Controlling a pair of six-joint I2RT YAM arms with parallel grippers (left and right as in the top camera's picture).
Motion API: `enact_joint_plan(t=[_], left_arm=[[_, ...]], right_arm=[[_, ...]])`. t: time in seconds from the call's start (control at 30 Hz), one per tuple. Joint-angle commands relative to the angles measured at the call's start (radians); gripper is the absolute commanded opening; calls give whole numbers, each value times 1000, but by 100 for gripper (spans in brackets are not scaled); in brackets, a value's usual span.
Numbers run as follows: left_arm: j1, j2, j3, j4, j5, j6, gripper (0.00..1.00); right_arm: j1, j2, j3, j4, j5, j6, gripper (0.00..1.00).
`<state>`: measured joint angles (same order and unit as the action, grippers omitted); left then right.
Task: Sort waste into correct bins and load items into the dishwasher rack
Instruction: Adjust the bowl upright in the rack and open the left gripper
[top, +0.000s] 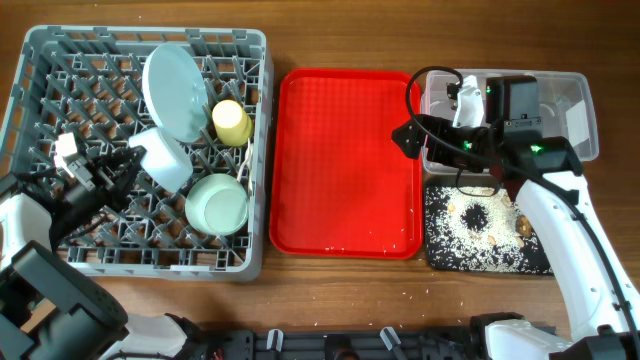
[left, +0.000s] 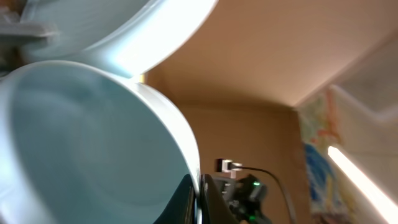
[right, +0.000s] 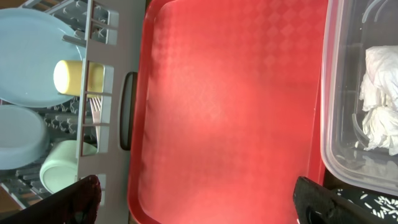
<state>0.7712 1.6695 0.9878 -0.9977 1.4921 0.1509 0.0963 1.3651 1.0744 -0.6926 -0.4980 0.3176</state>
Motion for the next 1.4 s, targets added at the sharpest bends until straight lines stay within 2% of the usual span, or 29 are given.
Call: enact_joint_plan(t=[0.0, 0.1, 0.17, 0.23, 0.27, 0.33, 0.4, 0.5, 0.53, 0.57, 0.6, 0.63, 0.67, 0.73, 0.8, 0.87, 0.93, 1.03, 1.13, 1.23, 1.37], left_arm=[[26, -21, 13, -46, -173, -3, 4], [140, -21, 13, -87, -140, -10, 4], [199, -21, 13, -121, -140, -10, 14], [233, -21, 13, -143, -132, -10, 49], [245, -21, 13, -159, -105, -10, 72], [265, -21, 13, -183, -13, -10, 78], [272, -27, 13, -209, 78, -9, 76], [267, -126, 19, -233, 76, 7, 58], [261, -187, 19, -233, 51, 22, 38], [255, -222, 19, -228, 29, 28, 25], [243, -274, 19, -209, -40, 27, 4], [228, -314, 19, -182, -117, 18, 4], [196, -358, 19, -118, -291, -57, 4], [104, -395, 19, -6, -517, -234, 4], [-11, -405, 19, 85, -692, -332, 4], [-216, -391, 19, 174, -980, -443, 4], [-394, -367, 19, 222, -1172, -456, 4], [-543, -355, 19, 200, -1426, -535, 4], [-583, -355, 19, 142, -1592, -586, 4], [-583, -355, 19, 172, -1596, -586, 4], [-583, -340, 13, 132, -1686, -623, 4]], right_arm=[[2, 4, 10, 3, -19, 8, 100], [2, 4, 10, 3, -19, 8, 100], [2, 4, 10, 3, -19, 8, 100], [2, 4, 10, 3, -19, 8, 100], [2, 4, 10, 3, -19, 8, 100], [2, 4, 10, 3, -19, 8, 100], [2, 4, 10, 3, -19, 8, 100], [2, 4, 10, 3, -19, 8, 100], [2, 4, 10, 3, -19, 8, 100], [2, 4, 10, 3, -19, 8, 100], [2, 4, 10, 3, -19, 8, 100], [2, 4, 10, 3, -19, 8, 100], [2, 4, 10, 3, -19, 8, 100], [2, 4, 10, 3, -19, 8, 100], [2, 4, 10, 3, -19, 8, 100], [2, 4, 10, 3, -19, 8, 100], [2, 4, 10, 3, -19, 8, 100], [2, 4, 10, 3, -19, 8, 100], [2, 4, 10, 3, -19, 7, 100], [2, 4, 10, 3, -19, 8, 100], [2, 4, 10, 3, -19, 8, 100]])
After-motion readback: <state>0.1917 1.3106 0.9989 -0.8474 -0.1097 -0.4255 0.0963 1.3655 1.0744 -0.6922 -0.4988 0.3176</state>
